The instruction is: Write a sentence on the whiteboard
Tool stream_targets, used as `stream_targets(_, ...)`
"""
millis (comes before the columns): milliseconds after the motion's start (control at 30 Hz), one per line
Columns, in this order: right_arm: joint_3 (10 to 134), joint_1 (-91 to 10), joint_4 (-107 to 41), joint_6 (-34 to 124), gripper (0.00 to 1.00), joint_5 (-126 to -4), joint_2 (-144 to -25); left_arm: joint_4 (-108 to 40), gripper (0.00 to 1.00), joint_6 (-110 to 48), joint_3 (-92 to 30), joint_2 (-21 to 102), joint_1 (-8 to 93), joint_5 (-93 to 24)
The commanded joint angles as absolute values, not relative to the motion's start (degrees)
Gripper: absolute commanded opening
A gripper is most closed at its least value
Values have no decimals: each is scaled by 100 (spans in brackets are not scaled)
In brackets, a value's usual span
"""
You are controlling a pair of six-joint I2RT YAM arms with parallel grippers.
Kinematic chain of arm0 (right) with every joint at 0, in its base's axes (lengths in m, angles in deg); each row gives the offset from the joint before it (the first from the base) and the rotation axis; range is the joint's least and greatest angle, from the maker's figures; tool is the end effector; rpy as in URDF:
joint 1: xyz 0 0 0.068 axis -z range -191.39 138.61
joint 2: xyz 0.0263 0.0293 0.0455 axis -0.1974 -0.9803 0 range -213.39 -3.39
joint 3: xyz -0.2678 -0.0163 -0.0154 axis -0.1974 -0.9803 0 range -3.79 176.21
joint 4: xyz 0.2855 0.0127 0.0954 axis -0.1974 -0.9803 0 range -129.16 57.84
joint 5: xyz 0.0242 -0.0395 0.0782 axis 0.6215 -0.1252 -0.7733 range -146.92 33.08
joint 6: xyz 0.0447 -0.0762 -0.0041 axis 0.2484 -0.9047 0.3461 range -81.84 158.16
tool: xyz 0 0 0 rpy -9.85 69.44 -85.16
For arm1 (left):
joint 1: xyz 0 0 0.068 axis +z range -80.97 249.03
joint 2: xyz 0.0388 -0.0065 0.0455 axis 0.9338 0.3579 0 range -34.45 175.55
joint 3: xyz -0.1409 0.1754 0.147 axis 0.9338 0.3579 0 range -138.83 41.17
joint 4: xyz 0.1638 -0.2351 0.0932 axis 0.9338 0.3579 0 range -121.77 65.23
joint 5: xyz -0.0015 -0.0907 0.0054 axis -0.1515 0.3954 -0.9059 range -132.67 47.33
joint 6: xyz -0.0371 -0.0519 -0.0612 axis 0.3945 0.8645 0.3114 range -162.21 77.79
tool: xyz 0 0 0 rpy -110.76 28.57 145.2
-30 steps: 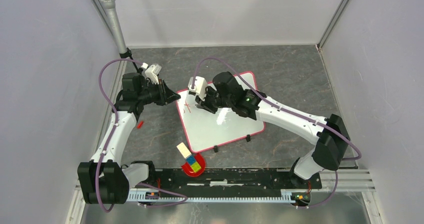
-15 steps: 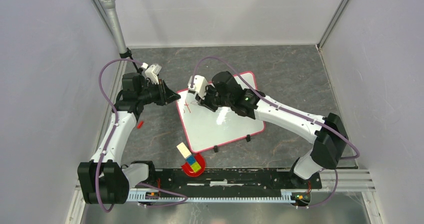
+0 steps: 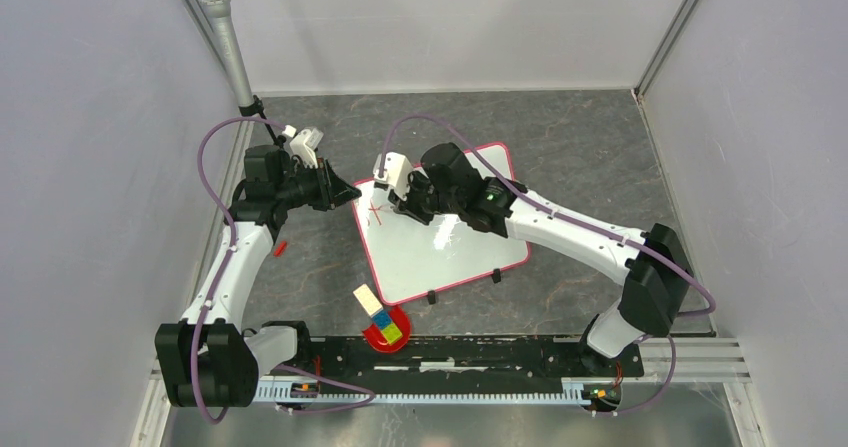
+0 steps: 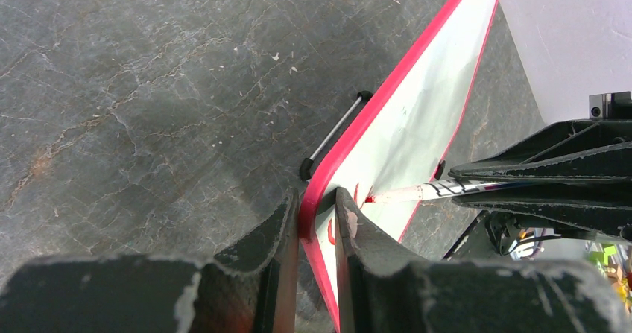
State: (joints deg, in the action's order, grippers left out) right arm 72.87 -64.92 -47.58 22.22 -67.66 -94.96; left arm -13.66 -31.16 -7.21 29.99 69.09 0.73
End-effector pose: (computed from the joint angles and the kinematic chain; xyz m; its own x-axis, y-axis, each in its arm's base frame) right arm 0.2560 0.3710 0.2809 -0.0453 -0.5154 -0.8558 -0.9341 0.3256 -0.1466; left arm 0.3089 -0.0536 0.2525 -0.6600 -0.1400 -0.7381 0.4496 0.7135 -0.5373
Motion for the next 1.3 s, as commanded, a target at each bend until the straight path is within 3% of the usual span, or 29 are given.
stream_targets(0, 7144, -6474, -4857, 2113, 0, -6824, -9328, -1331, 7, -3386, -744, 2939, 6894, 81)
stream_targets(1267, 7522, -6379, -4789, 2109, 0, -6524, -9457, -1314, 7, -3386, -752, 2928, 6893, 63)
